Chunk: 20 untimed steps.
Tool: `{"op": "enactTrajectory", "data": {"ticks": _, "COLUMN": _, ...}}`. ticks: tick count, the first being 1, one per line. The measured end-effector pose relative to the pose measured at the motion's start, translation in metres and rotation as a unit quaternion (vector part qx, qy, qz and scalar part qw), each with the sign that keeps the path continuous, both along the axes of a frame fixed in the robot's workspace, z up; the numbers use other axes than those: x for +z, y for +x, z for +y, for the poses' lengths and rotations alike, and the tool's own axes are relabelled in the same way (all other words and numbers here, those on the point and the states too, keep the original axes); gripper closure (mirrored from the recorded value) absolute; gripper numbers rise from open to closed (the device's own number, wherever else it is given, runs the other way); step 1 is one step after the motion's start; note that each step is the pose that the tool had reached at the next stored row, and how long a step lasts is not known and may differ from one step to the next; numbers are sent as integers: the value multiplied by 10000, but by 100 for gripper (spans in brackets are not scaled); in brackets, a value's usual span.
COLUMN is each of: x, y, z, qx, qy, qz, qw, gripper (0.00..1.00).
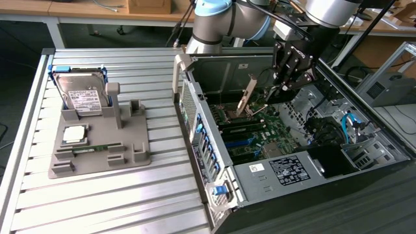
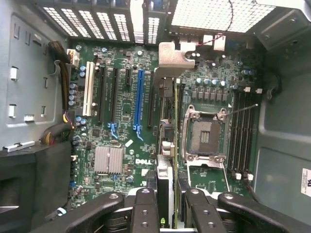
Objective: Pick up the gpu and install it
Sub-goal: 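Insert the gpu into the slot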
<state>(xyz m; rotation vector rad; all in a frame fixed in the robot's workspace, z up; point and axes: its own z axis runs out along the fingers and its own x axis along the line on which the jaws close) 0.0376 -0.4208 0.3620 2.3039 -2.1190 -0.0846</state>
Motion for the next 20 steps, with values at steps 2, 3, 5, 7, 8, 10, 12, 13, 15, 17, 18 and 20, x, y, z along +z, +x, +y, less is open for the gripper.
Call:
{"op": "enactTrajectory", "data": {"ticks": 2, "x": -1, "y": -2, "z": -14, "qx": 0, "qy": -1, "qz": 0, "qw": 10000, "gripper": 73}}
{"op": "enactTrajectory", "data": {"ticks": 3, "x": -1, "y": -5, "z": -18, "qx": 0, "qy": 0, "qz": 0, "qw": 10000, "gripper": 73}}
{"op": "enactTrajectory", "data": {"ticks": 5, "x": -3, "y": -18, "z": -33, "qx": 0, "qy": 0, "qz": 0, "qw": 10000, "gripper": 73}}
{"op": "enactTrajectory", "data": {"ticks": 7, "x": -5, "y": -25, "z": -39, "qx": 0, "qy": 0, "qz": 0, "qw": 10000, "gripper": 73}}
{"op": "enactTrajectory", "data": {"ticks": 8, "x": -5, "y": -28, "z": -45, "qx": 1, "qy": 0, "qz": 0, "qw": 10000, "gripper": 73}}
{"op": "enactTrajectory", "data": {"ticks": 10, "x": -6, "y": -33, "z": -52, "qx": 0, "qy": 0, "qz": 0, "qw": 10000, "gripper": 73}}
{"op": "enactTrajectory", "data": {"ticks": 12, "x": -7, "y": -36, "z": -62, "qx": 0, "qy": -1, "qz": 0, "qw": 10000, "gripper": 73}}
{"op": "enactTrajectory", "data": {"ticks": 13, "x": -7, "y": -36, "z": -65, "qx": 0, "qy": -1, "qz": 0, "qw": 10000, "gripper": 73}}
{"op": "enactTrajectory", "data": {"ticks": 15, "x": -7, "y": -37, "z": -69, "qx": -1, "qy": -1, "qz": 0, "qw": 10000, "gripper": 73}}
{"op": "enactTrajectory", "data": {"ticks": 17, "x": -8, "y": -36, "z": -72, "qx": 0, "qy": -1, "qz": 0, "qw": 10000, "gripper": 73}}
{"op": "enactTrajectory", "data": {"ticks": 18, "x": -8, "y": -37, "z": -73, "qx": 0, "qy": 0, "qz": 0, "qw": 10000, "gripper": 73}}
{"op": "enactTrajectory", "data": {"ticks": 20, "x": -9, "y": -37, "z": -77, "qx": 0, "qy": -1, "qz": 0, "qw": 10000, "gripper": 73}}
